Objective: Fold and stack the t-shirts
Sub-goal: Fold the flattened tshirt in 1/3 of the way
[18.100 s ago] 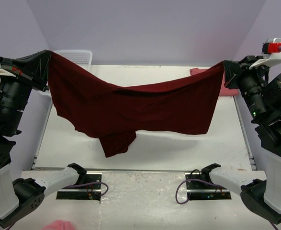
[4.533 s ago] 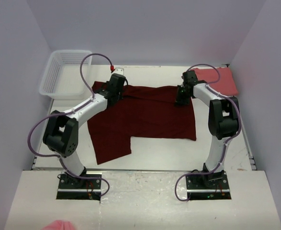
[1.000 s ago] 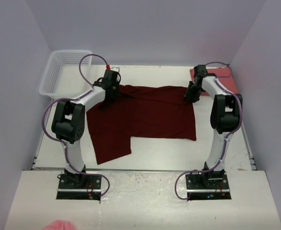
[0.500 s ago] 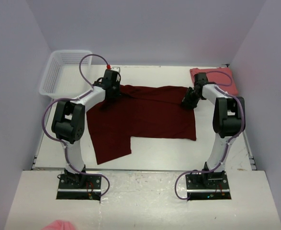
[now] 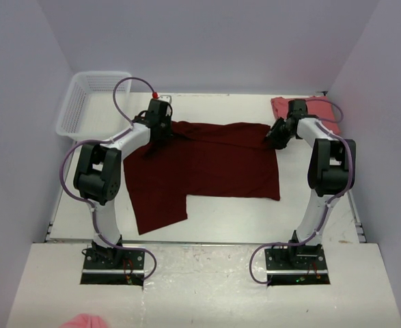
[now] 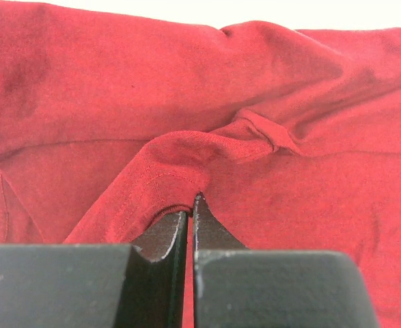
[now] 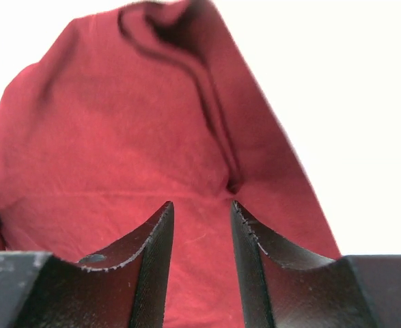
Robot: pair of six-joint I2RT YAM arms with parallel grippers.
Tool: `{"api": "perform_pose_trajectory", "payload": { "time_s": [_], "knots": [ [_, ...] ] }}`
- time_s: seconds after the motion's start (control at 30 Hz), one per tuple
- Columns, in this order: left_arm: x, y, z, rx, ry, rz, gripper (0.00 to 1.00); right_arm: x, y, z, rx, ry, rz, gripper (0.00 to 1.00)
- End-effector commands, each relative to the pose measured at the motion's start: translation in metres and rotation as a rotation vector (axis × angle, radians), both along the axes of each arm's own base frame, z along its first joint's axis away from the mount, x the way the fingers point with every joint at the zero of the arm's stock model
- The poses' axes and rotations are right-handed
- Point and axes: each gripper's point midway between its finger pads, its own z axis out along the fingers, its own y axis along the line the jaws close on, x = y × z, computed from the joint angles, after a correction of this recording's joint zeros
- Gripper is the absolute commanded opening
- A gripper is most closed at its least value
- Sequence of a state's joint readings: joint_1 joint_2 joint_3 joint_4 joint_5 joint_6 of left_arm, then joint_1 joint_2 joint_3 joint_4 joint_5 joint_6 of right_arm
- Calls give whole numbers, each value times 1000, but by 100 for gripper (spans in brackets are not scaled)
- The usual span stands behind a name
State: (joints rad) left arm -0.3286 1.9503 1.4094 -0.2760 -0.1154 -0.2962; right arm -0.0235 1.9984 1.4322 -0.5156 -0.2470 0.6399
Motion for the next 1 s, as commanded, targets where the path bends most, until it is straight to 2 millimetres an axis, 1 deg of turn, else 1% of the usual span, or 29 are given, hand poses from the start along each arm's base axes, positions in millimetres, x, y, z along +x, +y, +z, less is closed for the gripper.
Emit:
{"api": "perform_pose_trajectory", "payload": {
  "time_s": [0.0,0.03,0.1,0.13,0.17,0.2,0.33,0.4,0.47,0.5,0.53,0.57,0.63,0.67,0.7,0.73,0.77,0.83,0.87,0.97],
  "knots": [
    [5,-6,21,-31,-61,-6,0,10,-10,9,-35,1,-21,40],
    [4,-6,20,-32,-59,-5,0,10,-12,10,-48,9,-12,39],
    [4,-6,19,-36,-58,-7,0,9,-14,6,-58,35,-6,38],
    [4,-7,19,-39,-59,-7,0,11,-14,9,-65,38,8,38],
    [4,-7,19,-41,-58,-9,0,11,-14,4,-66,57,19,38],
    [3,-8,19,-43,-57,-11,0,10,-14,3,-64,69,29,38],
    [1,-8,21,-48,-54,-13,0,2,-13,0,-63,105,64,36],
    [-3,-12,18,-72,-38,-27,0,1,-14,0,-75,105,65,36],
    [-10,-16,11,-90,-15,-38,0,0,-16,-1,-85,100,61,36],
    [-12,-20,7,-103,-4,-46,0,1,-17,2,-91,88,52,36],
    [-15,-24,3,-100,5,-55,0,1,-16,2,-89,79,49,37],
    [-18,-25,-1,-95,15,-57,0,3,-16,2,-82,71,49,37],
    [-23,-28,-2,-98,21,-60,0,5,-11,3,-57,60,55,37],
    [-28,-29,-7,-105,36,-59,0,5,-10,3,-56,60,55,36],
    [-33,-32,-6,-114,38,-61,0,5,-10,3,-56,57,55,36],
    [-34,-34,-2,-117,29,-66,0,5,-10,4,-56,54,55,36],
    [-38,-32,-5,-114,37,-53,0,5,-10,5,-55,49,56,36],
    [-43,-37,-1,-113,29,-64,0,6,-10,6,-55,36,53,36],
    [-47,-36,-3,-111,36,-60,0,6,-10,6,-53,37,52,36],
    [-55,-41,3,-115,28,-71,0,6,-7,4,-43,36,59,36]
  ]
}}
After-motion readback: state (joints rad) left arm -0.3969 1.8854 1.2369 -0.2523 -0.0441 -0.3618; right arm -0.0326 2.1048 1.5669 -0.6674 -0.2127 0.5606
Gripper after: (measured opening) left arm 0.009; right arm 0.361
